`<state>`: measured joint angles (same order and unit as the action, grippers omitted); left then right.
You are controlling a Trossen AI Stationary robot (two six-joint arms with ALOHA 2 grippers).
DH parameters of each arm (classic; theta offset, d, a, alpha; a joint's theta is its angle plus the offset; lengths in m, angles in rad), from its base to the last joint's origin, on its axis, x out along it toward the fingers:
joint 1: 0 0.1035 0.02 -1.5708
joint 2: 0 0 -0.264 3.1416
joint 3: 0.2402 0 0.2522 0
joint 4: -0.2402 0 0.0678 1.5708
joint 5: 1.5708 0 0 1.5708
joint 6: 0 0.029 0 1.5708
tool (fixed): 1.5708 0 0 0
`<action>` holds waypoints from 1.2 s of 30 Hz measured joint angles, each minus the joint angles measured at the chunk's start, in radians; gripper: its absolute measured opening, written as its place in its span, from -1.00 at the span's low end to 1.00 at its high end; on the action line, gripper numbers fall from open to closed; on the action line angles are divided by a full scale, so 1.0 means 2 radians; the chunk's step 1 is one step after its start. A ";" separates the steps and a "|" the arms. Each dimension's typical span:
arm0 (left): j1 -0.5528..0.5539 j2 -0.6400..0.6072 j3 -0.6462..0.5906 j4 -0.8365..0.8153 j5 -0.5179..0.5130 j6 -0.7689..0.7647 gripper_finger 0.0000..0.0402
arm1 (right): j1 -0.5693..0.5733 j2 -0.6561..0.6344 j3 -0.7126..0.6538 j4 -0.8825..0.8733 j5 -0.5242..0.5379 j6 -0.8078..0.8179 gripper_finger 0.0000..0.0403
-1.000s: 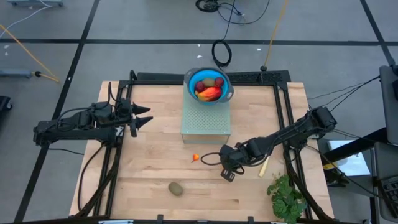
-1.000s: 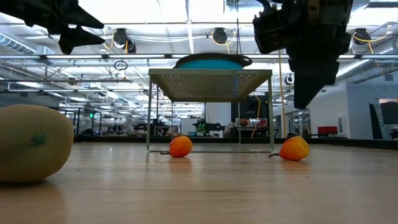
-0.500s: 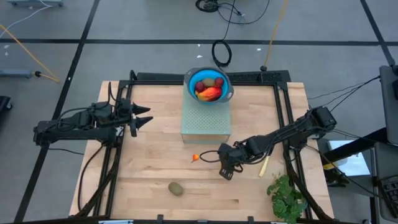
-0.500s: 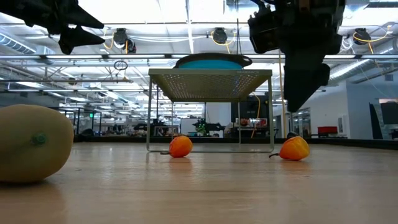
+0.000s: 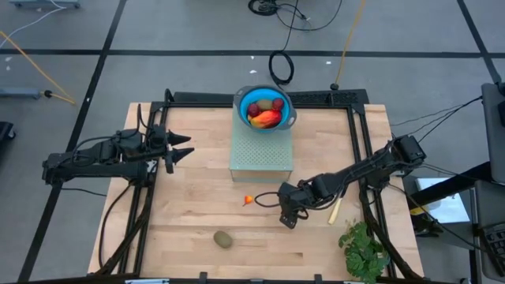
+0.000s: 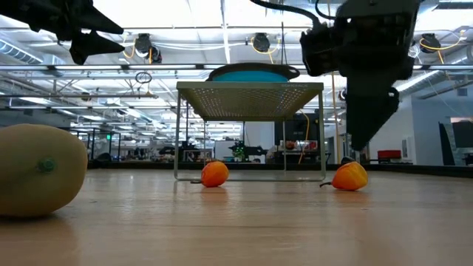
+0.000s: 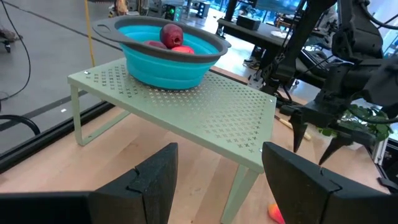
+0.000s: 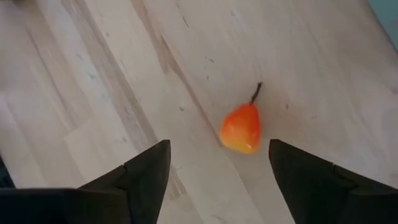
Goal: Pick & Place Fruit
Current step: Put the pear into the blue strainer bowl on the shelf
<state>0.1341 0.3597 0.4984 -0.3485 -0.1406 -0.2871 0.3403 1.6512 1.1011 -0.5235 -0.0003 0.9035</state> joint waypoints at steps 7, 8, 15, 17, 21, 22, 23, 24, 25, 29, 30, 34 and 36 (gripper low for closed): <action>0.000 0.000 0.000 0.000 0.000 0.002 0.17 | -0.003 0.011 0.000 0.021 0.000 -0.005 0.32; 0.000 0.000 0.000 0.000 0.000 0.002 0.17 | -0.003 0.014 0.000 0.022 0.000 -0.005 0.32; 0.000 0.000 0.000 0.000 0.000 0.002 0.17 | -0.003 0.039 0.000 0.024 -0.001 -0.003 0.33; 0.000 0.000 0.000 0.000 0.000 0.002 0.17 | -0.003 0.042 0.000 0.026 -0.001 -0.001 0.33; 0.000 0.000 0.000 0.000 0.000 0.002 0.17 | -0.003 0.044 0.000 0.025 -0.001 0.000 0.33; 0.000 0.000 0.000 0.000 0.000 0.002 0.17 | -0.003 0.043 0.000 0.025 0.000 0.000 0.33; 0.000 0.000 0.000 0.000 0.000 0.002 0.17 | -0.004 0.043 0.000 0.024 0.001 0.000 0.33; 0.000 0.000 0.000 0.000 0.000 0.002 0.17 | -0.004 0.044 0.000 0.024 0.001 0.000 0.33; 0.000 0.000 0.000 0.000 0.000 0.002 0.17 | -0.004 0.044 0.000 0.024 0.001 -0.001 0.33; 0.000 0.000 0.000 0.000 0.000 0.002 0.17 | -0.006 0.053 0.000 0.025 0.001 0.001 0.33; 0.000 0.000 0.000 0.000 0.000 0.002 0.17 | -0.006 0.057 0.000 0.023 0.001 0.001 0.33; 0.000 0.000 0.000 0.000 0.000 0.002 0.17 | -0.007 0.067 0.000 0.031 0.001 0.001 0.30; 0.000 0.000 0.000 0.000 0.000 0.002 0.17 | -0.007 0.069 0.000 0.030 0.002 0.001 0.28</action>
<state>0.1341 0.3595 0.4984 -0.3477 -0.1406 -0.2832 0.3267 1.7887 1.1015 -0.4633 0.0037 0.9048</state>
